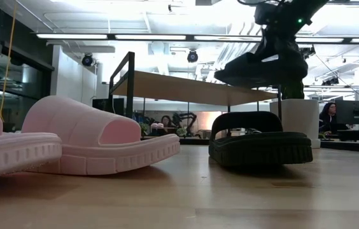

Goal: Pick and place slides into the shelf
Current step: Put the right black slide on the shelf, then put the black slide on the shelf

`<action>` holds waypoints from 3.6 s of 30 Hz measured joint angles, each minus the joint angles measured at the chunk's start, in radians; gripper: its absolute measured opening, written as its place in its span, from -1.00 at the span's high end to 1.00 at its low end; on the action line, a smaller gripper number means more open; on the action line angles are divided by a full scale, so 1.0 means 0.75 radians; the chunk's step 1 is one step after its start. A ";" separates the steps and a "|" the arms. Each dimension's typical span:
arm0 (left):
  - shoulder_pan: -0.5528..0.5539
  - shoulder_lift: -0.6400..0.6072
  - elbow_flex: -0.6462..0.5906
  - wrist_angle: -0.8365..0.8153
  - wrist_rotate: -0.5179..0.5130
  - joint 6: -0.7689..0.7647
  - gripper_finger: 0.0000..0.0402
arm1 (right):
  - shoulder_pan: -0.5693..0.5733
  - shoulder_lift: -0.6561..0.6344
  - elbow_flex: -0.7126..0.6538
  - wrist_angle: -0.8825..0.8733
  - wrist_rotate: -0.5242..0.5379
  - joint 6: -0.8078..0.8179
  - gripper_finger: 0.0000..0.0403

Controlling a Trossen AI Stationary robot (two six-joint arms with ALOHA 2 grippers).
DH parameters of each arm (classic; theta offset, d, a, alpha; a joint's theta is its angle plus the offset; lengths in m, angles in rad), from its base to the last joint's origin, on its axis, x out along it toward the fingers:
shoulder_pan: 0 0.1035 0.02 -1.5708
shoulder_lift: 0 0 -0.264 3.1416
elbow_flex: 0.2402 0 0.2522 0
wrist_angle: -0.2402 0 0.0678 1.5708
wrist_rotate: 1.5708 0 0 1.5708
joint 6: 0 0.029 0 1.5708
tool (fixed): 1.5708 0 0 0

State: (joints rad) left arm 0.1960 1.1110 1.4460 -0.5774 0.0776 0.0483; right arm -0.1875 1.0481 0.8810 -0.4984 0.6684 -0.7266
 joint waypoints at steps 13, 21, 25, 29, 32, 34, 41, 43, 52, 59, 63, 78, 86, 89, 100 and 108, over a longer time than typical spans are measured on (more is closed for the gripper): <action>0.000 0.000 0.000 -0.001 0.000 0.000 1.00 | -0.191 0.094 0.000 0.153 -0.112 -0.140 1.00; 0.000 0.000 0.000 -0.001 0.000 0.000 1.00 | -0.285 0.209 0.001 0.258 -0.166 -0.185 1.00; 0.000 0.000 0.000 -0.002 0.000 0.000 1.00 | -0.314 0.230 0.003 0.284 -0.175 -0.191 1.00; 0.000 0.000 0.000 -0.003 0.000 0.000 1.00 | -0.317 0.232 0.003 0.309 -0.156 -0.217 1.00; 0.000 0.000 0.000 -0.003 0.000 0.000 1.00 | -0.317 0.232 0.003 0.311 -0.150 -0.230 1.00; 0.000 0.000 0.000 -0.002 0.000 0.000 1.00 | -0.318 0.232 0.003 0.311 -0.155 -0.224 1.00; 0.000 0.000 0.000 -0.002 0.000 0.000 1.00 | -0.318 0.232 0.002 0.307 -0.159 -0.208 1.00; 0.000 0.000 0.000 -0.002 0.000 0.000 1.00 | -0.318 0.232 0.002 0.307 -0.159 -0.205 1.00; 0.000 0.000 0.000 -0.002 0.000 0.000 1.00 | -0.318 0.232 0.002 0.307 -0.157 -0.204 0.94; 0.000 0.000 0.000 -0.002 0.000 0.000 1.00 | -0.317 0.232 0.001 0.307 -0.106 -0.200 0.93; 0.000 0.000 0.000 -0.002 0.000 0.000 1.00 | -0.317 0.232 0.001 0.307 -0.105 -0.195 0.93; 0.000 0.000 0.000 -0.002 0.000 0.000 1.00 | -0.316 0.232 0.000 0.300 -0.075 -0.160 0.52; 0.000 0.000 0.000 -0.002 0.000 0.000 1.00 | -0.257 0.232 0.000 0.224 -0.021 -0.087 0.27; 0.000 0.000 0.000 -0.002 0.000 0.000 1.00 | -0.222 0.232 0.000 0.221 0.004 -0.085 0.24; 0.000 0.000 0.000 -0.003 0.000 0.000 1.00 | -0.122 0.225 0.006 0.214 0.146 -0.099 0.24; 0.000 0.000 -0.001 -0.017 0.000 0.000 1.00 | -0.077 0.202 0.156 0.046 0.037 0.067 0.24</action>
State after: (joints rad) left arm 0.1963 1.1110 1.4456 -0.5904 0.0779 0.0481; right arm -0.2456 1.1996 0.9980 -0.4636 0.6961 -0.6762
